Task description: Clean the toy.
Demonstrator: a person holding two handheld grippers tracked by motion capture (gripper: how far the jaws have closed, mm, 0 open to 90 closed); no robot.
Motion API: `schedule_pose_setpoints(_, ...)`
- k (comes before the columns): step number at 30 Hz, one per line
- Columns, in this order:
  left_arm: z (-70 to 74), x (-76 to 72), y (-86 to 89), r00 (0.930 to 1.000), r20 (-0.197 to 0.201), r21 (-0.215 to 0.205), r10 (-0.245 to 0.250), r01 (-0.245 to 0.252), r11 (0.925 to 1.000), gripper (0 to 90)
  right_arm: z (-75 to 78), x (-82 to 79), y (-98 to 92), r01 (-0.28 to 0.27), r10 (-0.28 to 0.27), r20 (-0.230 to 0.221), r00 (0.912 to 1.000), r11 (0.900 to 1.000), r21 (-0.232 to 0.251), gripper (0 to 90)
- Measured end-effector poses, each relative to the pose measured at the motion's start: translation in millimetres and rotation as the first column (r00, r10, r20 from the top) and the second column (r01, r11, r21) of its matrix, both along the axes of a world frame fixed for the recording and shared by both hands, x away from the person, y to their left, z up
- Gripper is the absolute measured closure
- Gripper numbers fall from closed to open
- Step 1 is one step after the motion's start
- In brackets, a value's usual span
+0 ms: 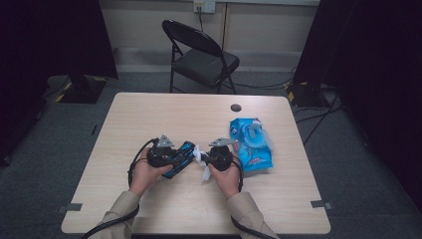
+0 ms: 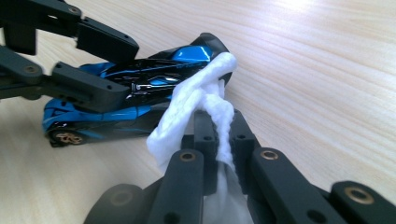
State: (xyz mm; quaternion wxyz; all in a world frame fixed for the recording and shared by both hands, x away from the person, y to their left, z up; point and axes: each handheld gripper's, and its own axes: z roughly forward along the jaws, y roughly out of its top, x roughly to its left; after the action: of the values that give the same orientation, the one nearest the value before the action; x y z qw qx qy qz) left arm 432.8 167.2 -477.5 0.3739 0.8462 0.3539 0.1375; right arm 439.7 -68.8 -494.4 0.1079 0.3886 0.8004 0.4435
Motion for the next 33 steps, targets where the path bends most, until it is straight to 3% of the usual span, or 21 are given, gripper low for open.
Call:
schedule_pose_setpoints(2, 0.0, -0.1, -0.1, 1.0, -0.001, 0.0, 0.003, -0.003, 1.0, 51.1, -1.7, 1.8, 4.3, 0.001, -0.001, 0.01, 0.9999, 1.0, -0.027, 86.2)
schedule_pose_setpoints(6, 0.1, -0.1, -0.2, 1.0, -0.001, 0.0, 0.003, -0.003, 1.0, 51.2, -5.4, 2.1, 6.2, 0.002, -0.002, -0.005, 1.0, 1.0, -0.02, 86.4)
schedule_pose_setpoints(9, 0.2, 0.2, -0.9, 1.0, -0.005, 0.0, 0.006, -0.006, 1.0, 51.1, -10.6, -1.9, 11.9, -0.037, 0.036, -0.016, 0.9992, 0.997, -0.07, 86.3)
schedule_pose_setpoints(11, 0.2, -0.1, -0.4, 1.0, -0.003, 0.001, 0.005, -0.005, 1.0, 51.1, -11.5, -4.9, 15.8, -0.036, 0.036, 0.003, 0.9993, 0.995, -0.088, 86.3)
schedule_pose_setpoints(23, 0.1, 0.1, -0.6, 1.0, -0.004, -0.002, 0.006, -0.006, 1.0, 51.1, -11.0, -9.9, 23.8, -0.072, 0.07, -0.025, 0.9972, 0.995, -0.073, 86.3)
schedule_pose_setpoints(33, 0.2, -0.1, -0.8, 1.0, -0.005, -0.001, 0.007, -0.007, 1.0, 51.1, -11.5, -22.6, 40.1, -0.141, 0.139, -0.031, 0.9898, 0.988, -0.058, 86.4)
